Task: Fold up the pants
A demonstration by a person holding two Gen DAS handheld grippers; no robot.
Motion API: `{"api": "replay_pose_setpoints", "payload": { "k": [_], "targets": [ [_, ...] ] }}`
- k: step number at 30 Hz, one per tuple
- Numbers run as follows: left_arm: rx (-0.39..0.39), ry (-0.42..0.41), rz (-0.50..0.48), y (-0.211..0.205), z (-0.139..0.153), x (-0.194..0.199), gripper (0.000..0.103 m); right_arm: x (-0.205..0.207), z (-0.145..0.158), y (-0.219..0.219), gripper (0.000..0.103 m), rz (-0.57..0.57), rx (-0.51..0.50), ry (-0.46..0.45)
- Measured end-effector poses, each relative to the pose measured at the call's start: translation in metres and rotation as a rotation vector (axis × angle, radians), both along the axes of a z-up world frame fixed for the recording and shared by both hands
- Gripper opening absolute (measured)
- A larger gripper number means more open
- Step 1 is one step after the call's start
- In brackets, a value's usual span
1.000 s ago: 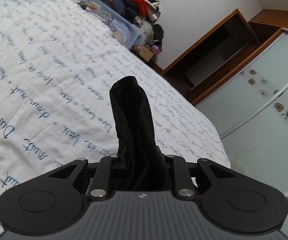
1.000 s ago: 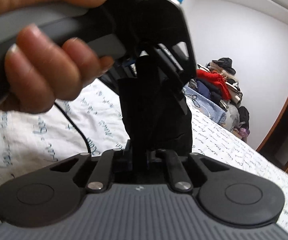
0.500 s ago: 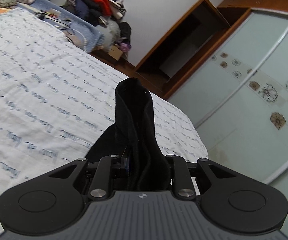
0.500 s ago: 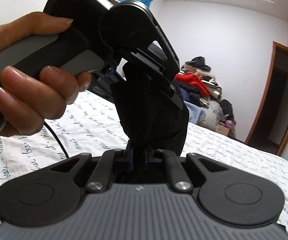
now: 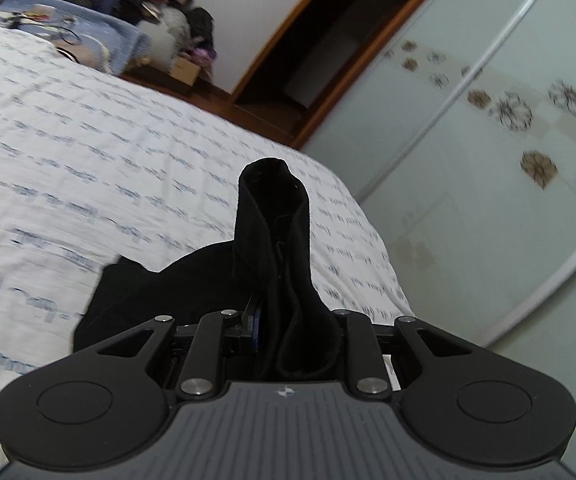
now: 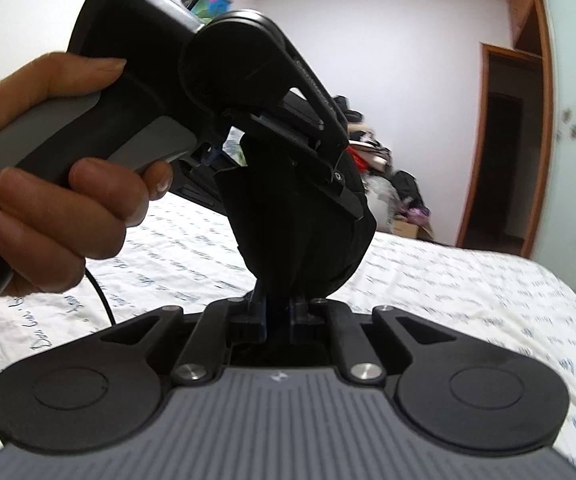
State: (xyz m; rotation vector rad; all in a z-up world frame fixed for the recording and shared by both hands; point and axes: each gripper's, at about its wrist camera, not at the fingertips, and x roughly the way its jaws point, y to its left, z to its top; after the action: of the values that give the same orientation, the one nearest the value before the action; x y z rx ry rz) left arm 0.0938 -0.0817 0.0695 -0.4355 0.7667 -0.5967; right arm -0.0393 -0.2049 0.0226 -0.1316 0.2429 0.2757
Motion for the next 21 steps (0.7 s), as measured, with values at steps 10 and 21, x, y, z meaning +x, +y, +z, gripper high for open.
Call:
{"api": "replay_pose_setpoints", "payload": {
  "k": [10,21],
  "targets": [
    [0.069,0.070,-0.130,-0.089,-0.035,0.008,0.021,-0.009,-0.021,-0.067,0.009,-0.158,0.100,0.069],
    [0.127,0.143,-0.229,-0.155,-0.066,0.012,0.035,-0.006,-0.059,-0.140,0.009,-0.263,0.337,0.211]
  ]
}}
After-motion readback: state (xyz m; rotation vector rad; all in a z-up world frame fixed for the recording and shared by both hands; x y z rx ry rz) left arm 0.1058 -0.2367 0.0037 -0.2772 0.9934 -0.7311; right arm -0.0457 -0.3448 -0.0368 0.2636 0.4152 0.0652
